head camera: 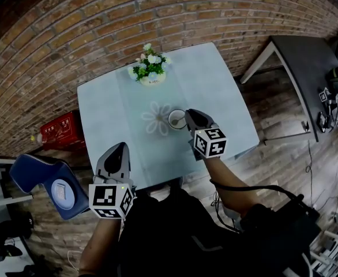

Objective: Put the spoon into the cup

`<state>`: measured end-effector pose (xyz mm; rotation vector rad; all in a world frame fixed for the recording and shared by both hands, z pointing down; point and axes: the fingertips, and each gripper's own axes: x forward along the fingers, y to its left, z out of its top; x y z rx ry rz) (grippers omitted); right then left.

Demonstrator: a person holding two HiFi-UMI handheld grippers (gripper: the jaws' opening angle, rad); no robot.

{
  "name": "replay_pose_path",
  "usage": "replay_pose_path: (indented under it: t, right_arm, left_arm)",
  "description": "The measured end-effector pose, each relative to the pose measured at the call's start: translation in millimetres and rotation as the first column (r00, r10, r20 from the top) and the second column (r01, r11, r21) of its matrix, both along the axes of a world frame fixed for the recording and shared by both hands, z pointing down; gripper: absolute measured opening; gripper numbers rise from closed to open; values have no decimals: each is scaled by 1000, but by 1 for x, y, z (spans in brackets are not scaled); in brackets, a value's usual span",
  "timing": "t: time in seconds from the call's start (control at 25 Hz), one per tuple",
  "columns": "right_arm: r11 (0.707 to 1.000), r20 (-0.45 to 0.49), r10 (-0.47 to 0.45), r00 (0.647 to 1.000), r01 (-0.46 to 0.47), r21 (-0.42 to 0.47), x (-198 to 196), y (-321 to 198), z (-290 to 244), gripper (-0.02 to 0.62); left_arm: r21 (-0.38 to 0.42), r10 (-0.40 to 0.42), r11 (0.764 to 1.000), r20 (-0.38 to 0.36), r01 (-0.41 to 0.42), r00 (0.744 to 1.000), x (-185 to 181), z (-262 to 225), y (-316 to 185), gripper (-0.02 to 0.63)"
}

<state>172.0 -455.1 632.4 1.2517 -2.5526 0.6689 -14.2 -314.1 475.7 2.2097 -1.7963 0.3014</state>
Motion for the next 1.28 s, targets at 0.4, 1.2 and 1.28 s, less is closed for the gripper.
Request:
replay_pose_path:
  t: [0.4, 1.2, 1.28]
  right_arm:
    - [1000, -55, 15, 998, -13, 23, 1, -3, 1, 62]
    - [961, -91, 154, 984, -127, 245, 28, 17, -128, 110]
    - [954, -76, 184, 980, -159, 256, 33, 23, -144, 95]
  left_arm:
    - [-11, 14, 1000, 6, -14, 1000, -6, 2, 0, 9]
    - [155, 182, 973, -81, -168, 980, -11, -54, -33, 9]
    - [176, 202, 967, -83, -185, 976, -13, -61, -36, 9]
